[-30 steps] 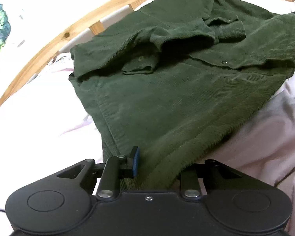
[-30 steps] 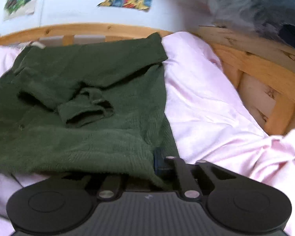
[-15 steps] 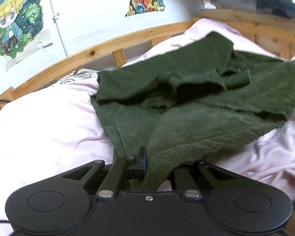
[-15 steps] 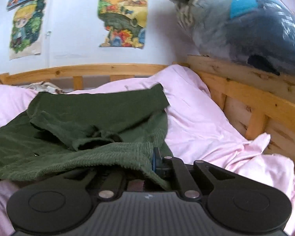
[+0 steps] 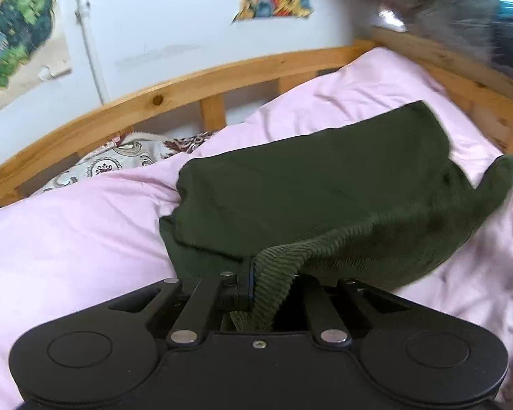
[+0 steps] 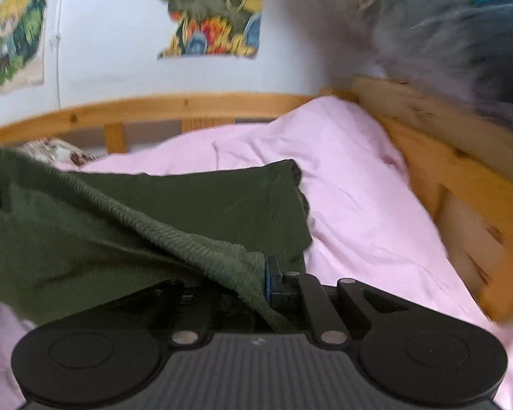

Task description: Fold large clothes

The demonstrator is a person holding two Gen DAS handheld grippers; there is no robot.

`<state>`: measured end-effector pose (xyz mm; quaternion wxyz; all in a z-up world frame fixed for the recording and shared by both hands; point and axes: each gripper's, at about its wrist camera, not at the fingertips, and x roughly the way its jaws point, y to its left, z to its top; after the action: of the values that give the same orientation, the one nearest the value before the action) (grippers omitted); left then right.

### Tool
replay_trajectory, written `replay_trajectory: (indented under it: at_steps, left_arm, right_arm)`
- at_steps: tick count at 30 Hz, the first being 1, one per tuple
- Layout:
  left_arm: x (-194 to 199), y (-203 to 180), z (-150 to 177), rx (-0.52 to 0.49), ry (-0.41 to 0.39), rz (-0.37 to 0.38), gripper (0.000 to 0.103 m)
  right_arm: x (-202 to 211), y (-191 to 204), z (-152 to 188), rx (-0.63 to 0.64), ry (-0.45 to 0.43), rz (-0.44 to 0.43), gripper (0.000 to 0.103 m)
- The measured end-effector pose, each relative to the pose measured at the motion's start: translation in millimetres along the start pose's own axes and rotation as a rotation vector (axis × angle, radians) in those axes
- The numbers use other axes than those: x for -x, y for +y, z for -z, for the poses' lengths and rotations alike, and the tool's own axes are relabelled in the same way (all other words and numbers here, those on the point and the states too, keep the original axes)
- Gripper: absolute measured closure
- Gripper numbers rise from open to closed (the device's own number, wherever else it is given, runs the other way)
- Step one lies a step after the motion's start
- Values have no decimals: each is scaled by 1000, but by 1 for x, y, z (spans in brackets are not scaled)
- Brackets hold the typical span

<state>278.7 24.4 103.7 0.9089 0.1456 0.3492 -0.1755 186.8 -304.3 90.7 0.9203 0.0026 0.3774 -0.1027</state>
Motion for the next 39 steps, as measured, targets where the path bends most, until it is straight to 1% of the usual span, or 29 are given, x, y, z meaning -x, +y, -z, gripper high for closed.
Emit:
replay_trajectory:
  at_steps: [2, 5, 7, 8, 10, 11, 12, 13, 14, 15, 16, 17, 18, 20, 22, 23, 25, 28, 29, 30, 31, 32, 33, 34, 35, 36, 37, 38, 39]
  left_arm:
    - [-33, 11, -17, 11, 41, -1, 96]
    - [-80, 25, -31, 24, 91, 10, 95]
    - [-107, 36, -35, 42, 117, 30, 88]
    - [-119, 43, -35, 59, 124, 43, 85]
    - [-133, 62, -35, 136, 128, 105, 77]
    - [-135, 73, -33, 187, 122, 141, 75]
    - [-133, 86, -30, 252, 109, 183, 67]
    - [-130, 96, -26, 303, 88, 206, 54]
    - [-123, 105, -23, 353, 55, 210, 44]
    - [-112, 114, -18, 410, -4, 185, 21]
    - [-102, 119, -13, 460, -61, 145, 10]
    - [-91, 123, -8, 509, -112, 111, 9]
    - [-81, 126, -3, 548, -150, 102, 9]
    - [-66, 122, 6, 574, -175, 102, 5]
    - [-57, 112, 14, 552, -180, 63, 3]
    - [-54, 104, 19, 532, -178, 60, 3]
    - [-57, 92, 28, 500, -157, 66, 2]
    - [-68, 70, 43, 463, -101, 34, 5]
    - [-76, 65, 46, 456, -76, 9, 6]
    - [-84, 61, 49, 448, -47, -25, 11]
    - [-92, 58, 49, 442, -18, -61, 20]
    - [-99, 56, 48, 436, 7, -90, 25]
    - [-104, 56, 48, 432, 14, -106, 32]
    - [-108, 56, 48, 433, 10, -119, 43]
    - [-110, 58, 48, 444, -4, -114, 49]
    - [-111, 59, 48, 466, -33, -99, 69]
    - [-110, 59, 47, 477, -55, -93, 95]
    - [-110, 58, 45, 475, -68, -90, 99]
    - [-108, 54, 44, 466, -84, -118, 100]
  right_arm:
    - [-34, 4, -7, 31, 39, 14, 97]
    - [-73, 3, -4, 0, 83, 8, 95]
    - [-90, -2, 0, -50, 95, -11, 94]
    - [-95, -6, 3, -87, 93, -34, 90]
    - [-91, -17, 9, -166, 58, -87, 89]
    - [-88, -21, 13, -185, 38, -112, 88]
    - [-84, -25, 16, -194, 21, -130, 83]
    - [-78, -29, 21, -208, 0, -138, 78]
    - [-73, -34, 25, -233, -22, -145, 47]
    - [-67, -39, 29, -279, -49, -166, 4]
    - [-60, -45, 33, -340, -94, -189, 3]
    - [-58, -51, 34, -387, -105, -215, 0]
    - [-55, -56, 36, -432, -103, -228, 0]
    - [-50, -62, 41, -485, -131, -231, 0]
    - [-43, -63, 48, -484, -168, -233, 0]
    - [-41, -63, 52, -474, -186, -231, 0]
    - [-39, -58, 60, -420, -206, -211, 0]
    - [-40, -43, 67, -295, -244, -120, 1]
    - [-43, -39, 67, -259, -261, -90, 7]
    - [-46, -35, 65, -233, -274, -70, 14]
    - [-49, -33, 63, -218, -295, -56, 18]
    - [-53, -32, 60, -213, -312, -50, 30]
    - [-56, -31, 58, -212, -321, -46, 52]
    - [-60, -31, 54, -217, -324, -36, 68]
    - [-62, -32, 52, -232, -332, -33, 91]
    - [-63, -34, 51, -254, -344, -35, 92]
    - [-62, -36, 49, -267, -348, -27, 95]
    - [-64, -38, 49, -265, -338, -13, 95]
    - [-67, -39, 49, -257, -323, -6, 95]
